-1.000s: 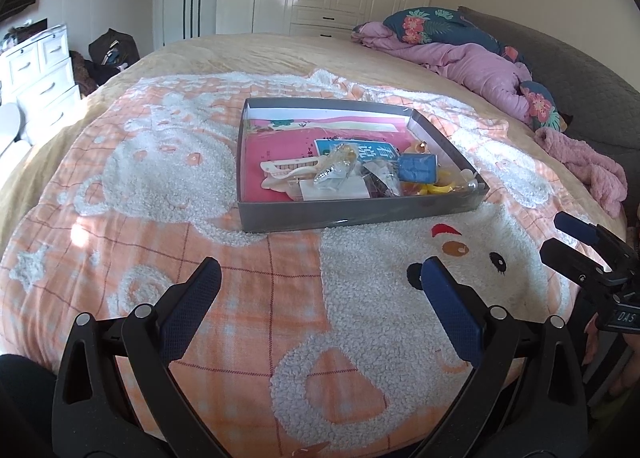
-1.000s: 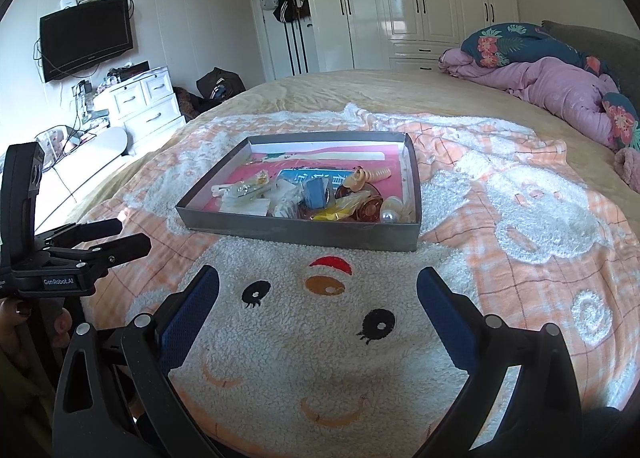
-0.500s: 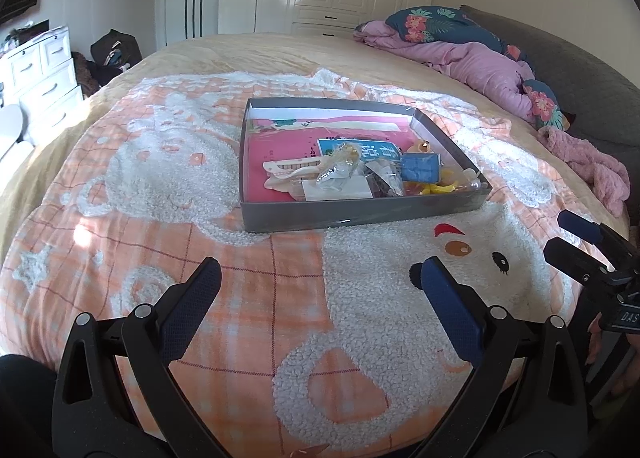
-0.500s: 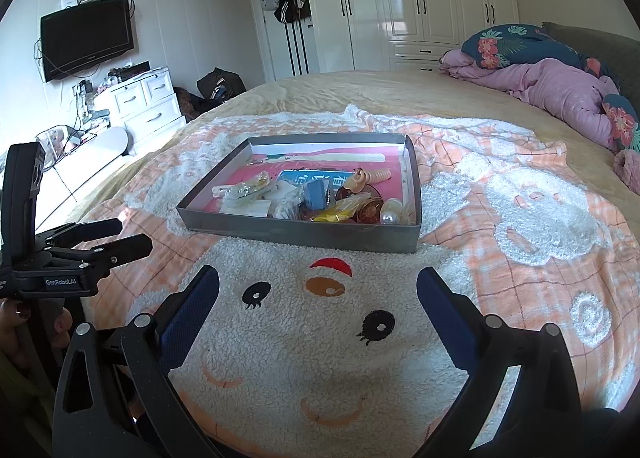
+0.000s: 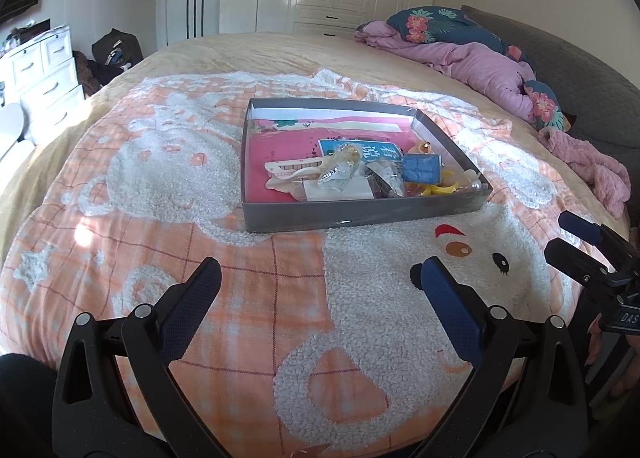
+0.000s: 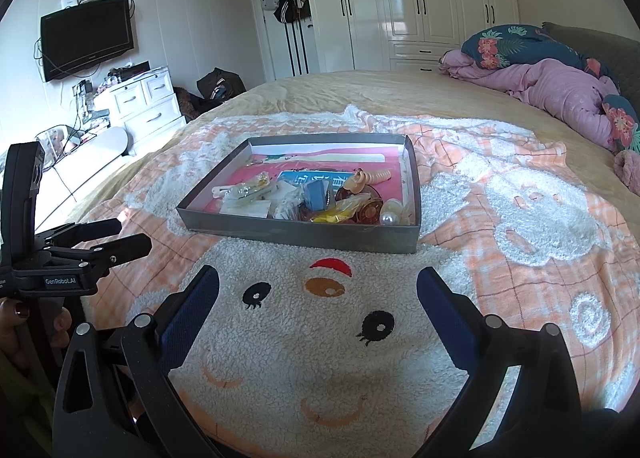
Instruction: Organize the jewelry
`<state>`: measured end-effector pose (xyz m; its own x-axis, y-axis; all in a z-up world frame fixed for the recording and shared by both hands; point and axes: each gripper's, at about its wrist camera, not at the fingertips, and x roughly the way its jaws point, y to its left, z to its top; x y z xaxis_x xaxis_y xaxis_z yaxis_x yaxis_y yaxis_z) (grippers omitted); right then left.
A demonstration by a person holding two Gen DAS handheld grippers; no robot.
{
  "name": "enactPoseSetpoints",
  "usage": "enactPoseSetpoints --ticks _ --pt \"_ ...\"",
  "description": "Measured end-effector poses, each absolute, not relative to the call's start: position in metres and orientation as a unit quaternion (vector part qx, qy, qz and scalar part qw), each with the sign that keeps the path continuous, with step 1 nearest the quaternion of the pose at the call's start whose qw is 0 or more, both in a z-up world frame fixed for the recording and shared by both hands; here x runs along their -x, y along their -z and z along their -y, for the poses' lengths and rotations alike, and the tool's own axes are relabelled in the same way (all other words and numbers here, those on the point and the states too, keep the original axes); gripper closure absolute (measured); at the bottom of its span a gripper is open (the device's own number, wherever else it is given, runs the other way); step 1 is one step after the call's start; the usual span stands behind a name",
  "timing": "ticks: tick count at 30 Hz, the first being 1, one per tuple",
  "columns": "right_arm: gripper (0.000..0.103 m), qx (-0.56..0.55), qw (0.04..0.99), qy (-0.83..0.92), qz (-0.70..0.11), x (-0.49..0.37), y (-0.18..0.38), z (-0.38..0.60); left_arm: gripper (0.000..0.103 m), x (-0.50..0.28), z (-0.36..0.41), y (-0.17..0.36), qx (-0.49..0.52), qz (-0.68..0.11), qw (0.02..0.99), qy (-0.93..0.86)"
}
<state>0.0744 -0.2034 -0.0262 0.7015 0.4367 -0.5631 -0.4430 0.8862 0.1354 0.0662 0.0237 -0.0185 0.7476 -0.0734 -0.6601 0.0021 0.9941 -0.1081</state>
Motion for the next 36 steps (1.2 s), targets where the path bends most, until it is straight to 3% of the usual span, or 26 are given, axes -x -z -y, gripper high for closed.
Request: enactPoseSetpoints --ticks 36 --pt "0.004 0.010 0.923 -0.230 -0.308 -0.0767 0.0281 0.2063 0.009 -0.0699 -0.0260 0.0226 0.052 -0.378 0.924 0.001"
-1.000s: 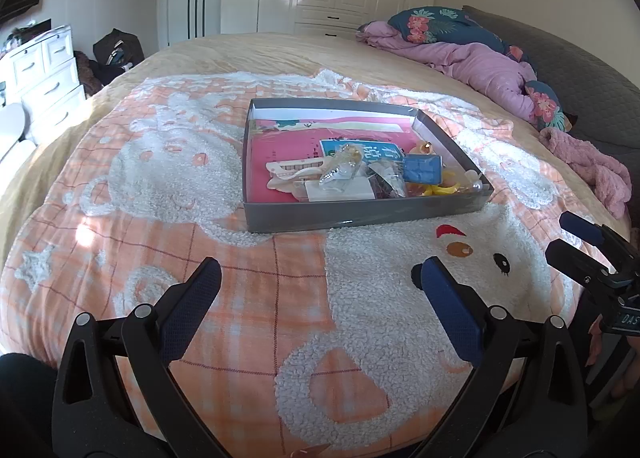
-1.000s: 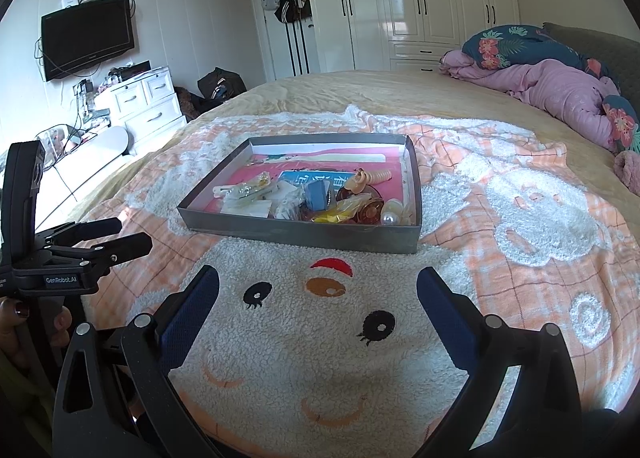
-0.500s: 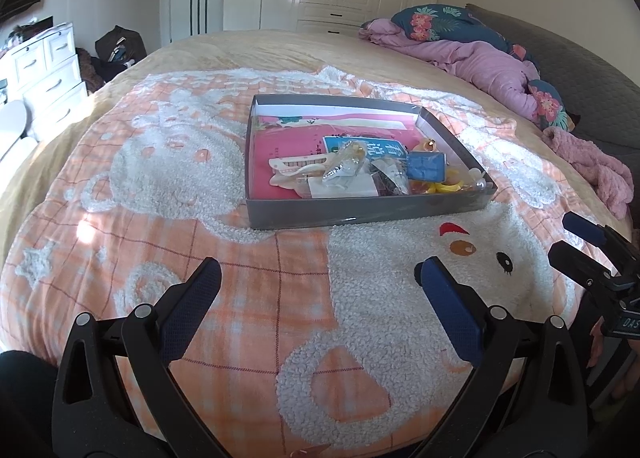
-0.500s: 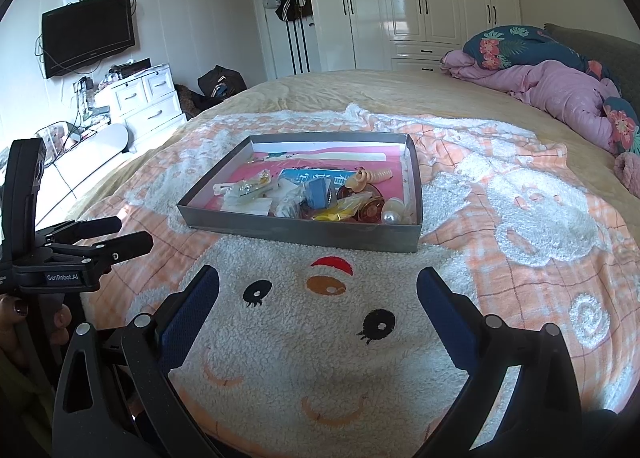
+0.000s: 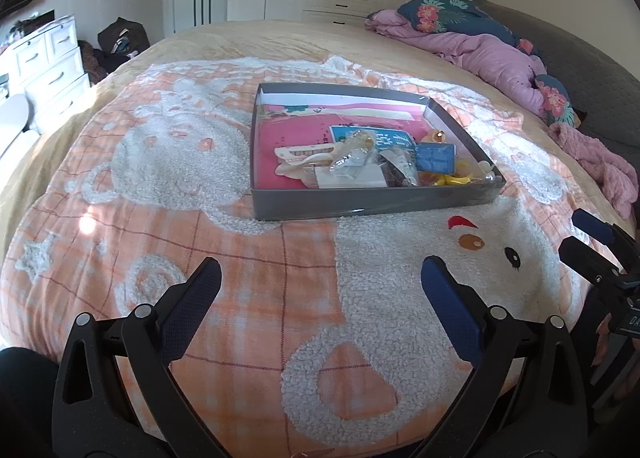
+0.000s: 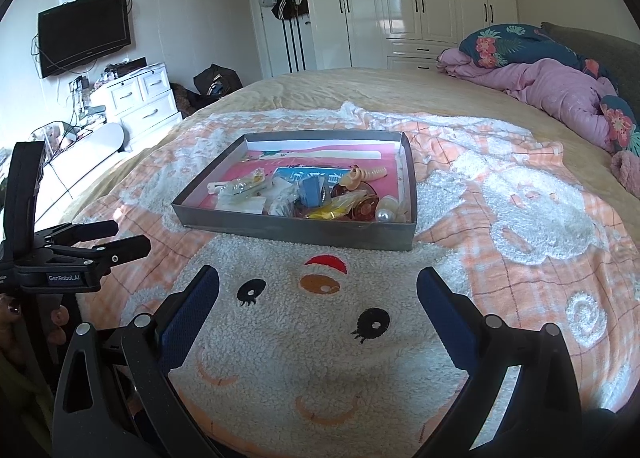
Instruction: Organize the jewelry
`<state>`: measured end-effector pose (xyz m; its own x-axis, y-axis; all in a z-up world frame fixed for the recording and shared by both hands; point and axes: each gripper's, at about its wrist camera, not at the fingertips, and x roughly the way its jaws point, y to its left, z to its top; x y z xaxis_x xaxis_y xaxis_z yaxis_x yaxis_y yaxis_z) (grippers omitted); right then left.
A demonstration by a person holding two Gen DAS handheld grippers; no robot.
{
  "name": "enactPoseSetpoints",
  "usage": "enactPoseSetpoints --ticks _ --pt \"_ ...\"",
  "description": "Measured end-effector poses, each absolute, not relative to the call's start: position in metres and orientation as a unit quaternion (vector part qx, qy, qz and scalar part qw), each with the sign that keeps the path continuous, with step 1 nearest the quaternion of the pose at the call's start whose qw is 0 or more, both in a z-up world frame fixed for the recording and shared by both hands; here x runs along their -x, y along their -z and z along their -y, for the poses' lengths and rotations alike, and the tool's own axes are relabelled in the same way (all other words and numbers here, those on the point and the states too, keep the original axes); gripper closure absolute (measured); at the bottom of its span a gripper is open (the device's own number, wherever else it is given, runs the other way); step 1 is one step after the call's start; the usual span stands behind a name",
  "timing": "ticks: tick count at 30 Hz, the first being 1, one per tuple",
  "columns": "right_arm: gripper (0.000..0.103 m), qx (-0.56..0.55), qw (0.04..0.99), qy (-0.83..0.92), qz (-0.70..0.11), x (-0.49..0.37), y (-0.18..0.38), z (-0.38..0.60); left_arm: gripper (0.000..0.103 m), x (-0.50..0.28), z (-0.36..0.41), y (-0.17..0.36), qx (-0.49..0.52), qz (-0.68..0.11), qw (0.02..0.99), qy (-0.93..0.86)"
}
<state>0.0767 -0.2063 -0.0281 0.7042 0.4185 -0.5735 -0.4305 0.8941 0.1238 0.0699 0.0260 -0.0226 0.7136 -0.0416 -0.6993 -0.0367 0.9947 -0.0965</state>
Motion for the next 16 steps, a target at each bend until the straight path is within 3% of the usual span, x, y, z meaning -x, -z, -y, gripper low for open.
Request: enactPoseSetpoints --ticks 9,16 --pt "0.004 -0.015 0.932 -0.175 -0.318 -0.109 0.028 0.249 0.009 -0.088 -0.060 0.024 0.077 -0.396 0.913 -0.063" --pt "0.004 -0.041 0.926 -0.052 -0.371 -0.207 0.042 0.351 0.009 -0.163 -0.160 0.019 0.106 -0.400 0.890 -0.191"
